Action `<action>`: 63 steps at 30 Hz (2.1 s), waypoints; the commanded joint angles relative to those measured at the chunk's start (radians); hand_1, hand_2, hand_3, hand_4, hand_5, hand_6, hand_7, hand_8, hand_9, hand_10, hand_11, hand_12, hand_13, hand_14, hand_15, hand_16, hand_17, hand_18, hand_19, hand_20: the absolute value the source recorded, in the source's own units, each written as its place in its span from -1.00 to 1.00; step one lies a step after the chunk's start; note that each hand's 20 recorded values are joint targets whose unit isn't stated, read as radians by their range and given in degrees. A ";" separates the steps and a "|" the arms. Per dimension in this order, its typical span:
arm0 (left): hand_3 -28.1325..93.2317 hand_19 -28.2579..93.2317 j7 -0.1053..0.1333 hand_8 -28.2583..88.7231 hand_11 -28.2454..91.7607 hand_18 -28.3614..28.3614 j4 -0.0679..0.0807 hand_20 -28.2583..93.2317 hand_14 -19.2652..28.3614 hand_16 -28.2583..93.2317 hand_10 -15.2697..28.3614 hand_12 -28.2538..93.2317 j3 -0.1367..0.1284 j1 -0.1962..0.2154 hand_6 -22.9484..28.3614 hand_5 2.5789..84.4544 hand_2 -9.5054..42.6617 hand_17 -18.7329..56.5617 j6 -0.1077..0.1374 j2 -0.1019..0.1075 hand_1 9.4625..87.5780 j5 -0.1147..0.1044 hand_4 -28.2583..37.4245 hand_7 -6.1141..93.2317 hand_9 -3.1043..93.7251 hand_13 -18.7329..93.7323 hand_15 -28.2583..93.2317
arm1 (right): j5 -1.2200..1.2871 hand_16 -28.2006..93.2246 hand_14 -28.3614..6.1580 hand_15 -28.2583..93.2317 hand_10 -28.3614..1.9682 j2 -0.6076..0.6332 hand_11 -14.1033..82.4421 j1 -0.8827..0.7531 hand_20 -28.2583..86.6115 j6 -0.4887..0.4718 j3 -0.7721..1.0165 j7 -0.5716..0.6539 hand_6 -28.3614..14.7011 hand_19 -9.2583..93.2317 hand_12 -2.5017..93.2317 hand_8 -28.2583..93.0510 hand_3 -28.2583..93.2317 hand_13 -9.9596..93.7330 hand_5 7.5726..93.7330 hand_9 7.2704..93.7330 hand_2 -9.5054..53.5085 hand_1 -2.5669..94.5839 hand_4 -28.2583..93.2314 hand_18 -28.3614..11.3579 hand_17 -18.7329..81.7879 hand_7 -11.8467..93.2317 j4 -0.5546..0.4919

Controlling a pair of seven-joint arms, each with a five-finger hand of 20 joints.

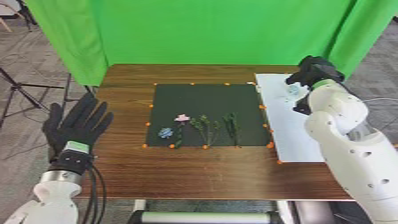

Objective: Arrange flowers

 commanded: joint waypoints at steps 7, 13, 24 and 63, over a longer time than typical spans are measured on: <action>0.66 0.05 0.024 -0.69 -0.18 0.48 -0.005 -0.37 0.38 -0.68 0.30 -0.38 0.001 0.014 0.19 -0.11 -0.26 -0.66 0.021 0.002 -0.59 -0.061 -1.00 -0.53 -0.29 -0.26 0.04 | 0.106 -0.18 -0.21 0.53 -0.43 0.114 -0.58 -0.053 0.07 -0.084 0.124 0.104 -0.09 0.95 -0.67 -0.67 0.71 0.33 -0.16 -0.22 -1.00 -0.18 -1.00 -0.80 0.09 -0.61 0.096; 0.67 0.05 0.024 -0.69 -0.18 0.48 -0.002 -0.37 0.39 -0.68 0.30 -0.38 0.005 0.006 0.19 -0.11 -0.25 -0.66 0.014 0.004 -0.59 -0.061 -1.00 -0.53 -0.29 -0.26 0.05 | 0.125 -0.19 -0.20 0.54 -0.40 0.101 -0.57 -0.041 0.07 -0.166 0.112 0.117 -0.07 0.95 -0.68 -0.67 0.71 0.34 -0.16 -0.22 -1.00 -0.16 -1.00 -0.79 0.09 -0.60 0.127; 0.67 0.05 0.026 -0.69 -0.17 0.48 -0.003 -0.37 0.39 -0.69 0.30 -0.39 0.006 0.003 0.19 -0.11 -0.24 -0.66 0.014 -0.001 -0.59 -0.064 -1.00 -0.52 -0.29 -0.26 0.05 | 0.153 -0.19 -0.14 0.53 -0.32 0.093 -0.53 -0.051 0.06 -0.101 0.094 0.130 -0.01 0.96 -0.68 -0.69 0.70 0.39 -0.08 -0.11 -1.00 -0.11 -1.00 -0.78 0.13 -0.57 0.179; 0.66 0.06 -0.042 -0.69 -0.17 0.49 0.006 -0.38 0.39 -0.69 0.29 -0.39 -0.057 0.053 0.18 -0.12 -0.21 -0.67 -0.054 -0.042 -0.54 -0.014 -1.00 -0.53 -0.28 -0.25 0.06 | -0.033 -0.08 0.16 0.46 0.19 0.063 -0.44 -0.164 0.19 0.118 0.038 0.039 0.21 1.00 -0.14 -0.39 0.61 0.66 0.53 0.79 -0.94 0.25 -1.00 -0.63 0.29 -0.16 -0.150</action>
